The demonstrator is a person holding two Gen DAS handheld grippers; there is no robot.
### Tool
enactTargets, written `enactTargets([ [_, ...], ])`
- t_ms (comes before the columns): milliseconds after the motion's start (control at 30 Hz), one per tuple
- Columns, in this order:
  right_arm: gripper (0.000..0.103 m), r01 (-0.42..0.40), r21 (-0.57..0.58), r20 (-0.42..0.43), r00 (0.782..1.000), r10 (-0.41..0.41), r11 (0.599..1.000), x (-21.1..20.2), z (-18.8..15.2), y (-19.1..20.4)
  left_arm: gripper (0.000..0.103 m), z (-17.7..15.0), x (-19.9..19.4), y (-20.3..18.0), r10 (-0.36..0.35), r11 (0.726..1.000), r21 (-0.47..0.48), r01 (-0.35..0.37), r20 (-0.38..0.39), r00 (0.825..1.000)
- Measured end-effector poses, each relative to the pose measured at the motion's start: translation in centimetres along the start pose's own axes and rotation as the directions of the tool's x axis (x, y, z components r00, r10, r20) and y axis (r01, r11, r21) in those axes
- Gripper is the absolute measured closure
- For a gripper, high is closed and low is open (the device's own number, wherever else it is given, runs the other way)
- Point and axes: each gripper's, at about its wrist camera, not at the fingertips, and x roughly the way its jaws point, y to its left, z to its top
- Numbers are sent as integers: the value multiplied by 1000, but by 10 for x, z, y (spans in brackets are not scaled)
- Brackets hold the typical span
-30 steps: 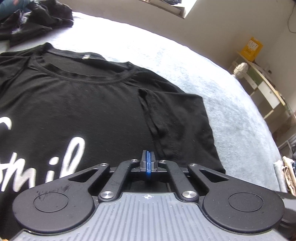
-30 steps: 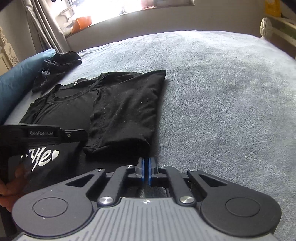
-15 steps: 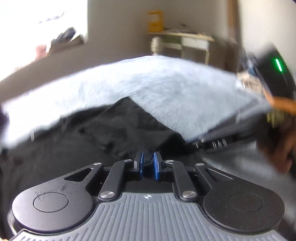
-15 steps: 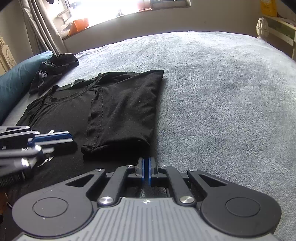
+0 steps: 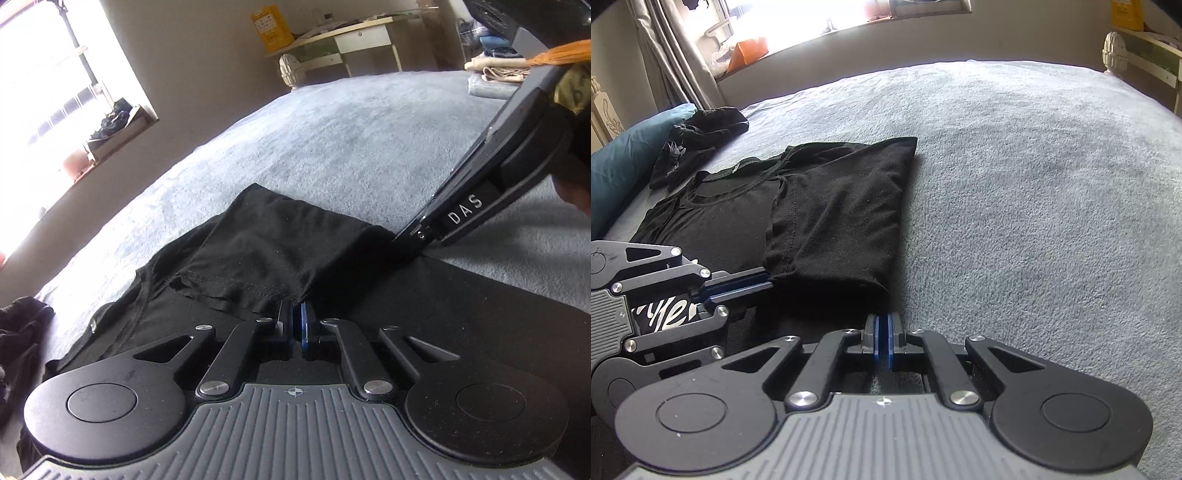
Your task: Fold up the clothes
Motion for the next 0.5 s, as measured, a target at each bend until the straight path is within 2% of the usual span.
enactTargets([
  [200, 100, 2, 0, 1, 1000, -2, 1000, 1, -1, 0, 101, -5, -4, 5, -11, 1000, 17, 12, -47, 999],
  [300, 100, 8, -6, 2, 1000, -8, 1000, 1, -1, 2, 97, -5, -4, 3, -13, 999, 31, 15, -53, 998],
  [367, 100, 9, -8, 1, 1000, -9, 1000, 1, -1, 2, 94, -6, -7, 14, -61, 998, -27, 60, -47, 997],
  [400, 100, 8, -6, 1, 1000, -8, 1000, 1, -1, 1, 88, -6, -8, 22, -88, 994, -63, 85, -42, 995],
  [500, 100, 4, 6, 0, 1000, -4, 1000, 2, -1, 0, 84, -7, -13, 43, -167, 972, -169, 161, -20, 986],
])
